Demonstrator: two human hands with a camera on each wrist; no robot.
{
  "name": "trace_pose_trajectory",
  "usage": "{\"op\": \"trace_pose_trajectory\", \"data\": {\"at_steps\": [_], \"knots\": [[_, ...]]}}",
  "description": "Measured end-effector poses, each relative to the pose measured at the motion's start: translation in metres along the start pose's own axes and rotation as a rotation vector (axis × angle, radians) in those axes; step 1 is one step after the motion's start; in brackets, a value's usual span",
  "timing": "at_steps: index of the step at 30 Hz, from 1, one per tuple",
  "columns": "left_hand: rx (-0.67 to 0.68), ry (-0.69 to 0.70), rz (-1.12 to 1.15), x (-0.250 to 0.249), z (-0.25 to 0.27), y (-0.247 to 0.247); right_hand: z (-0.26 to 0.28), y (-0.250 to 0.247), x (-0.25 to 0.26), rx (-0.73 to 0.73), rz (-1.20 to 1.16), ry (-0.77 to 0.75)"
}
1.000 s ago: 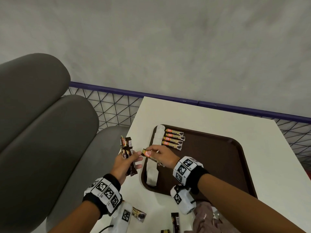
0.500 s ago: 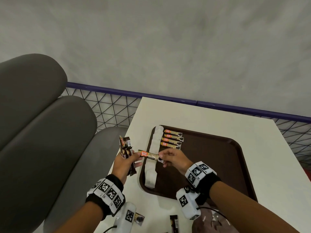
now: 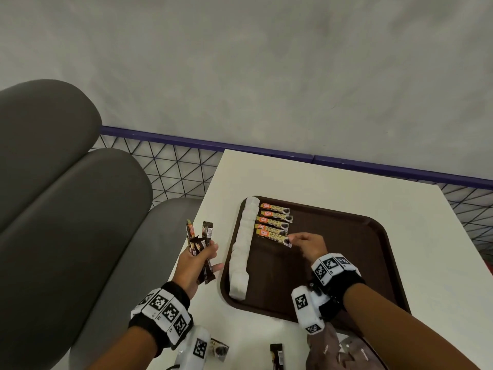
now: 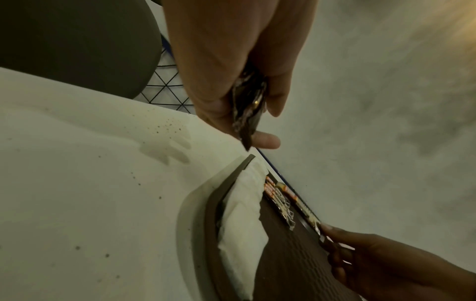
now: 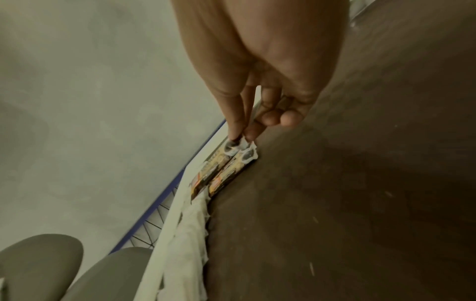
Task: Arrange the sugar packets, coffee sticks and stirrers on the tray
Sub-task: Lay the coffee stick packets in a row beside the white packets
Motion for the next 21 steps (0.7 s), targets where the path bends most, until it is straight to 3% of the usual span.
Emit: {"op": "trace_pose_trajectory", "data": {"at_steps": [7,21], "knots": [[-0.025,0.012,-0.016,-0.002,0.0,-0.01,-0.008,0.008,-0.003,-0.034,0.146,0.034],[-0.014,0.001,-0.051,0.001,-0.005,-0.016,-0.013,0.017,-0.001,-0.115,0.197,0.055]]}}
Point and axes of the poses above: each hand's wrist, its own z-axis away from the middle knuckle, its own y-axis out of the palm, x = y × z, the point moved 7 cm from there along -z, towards the middle knuckle, and after that the axes turned 6 degrees about -x, right-handed, at the moved point
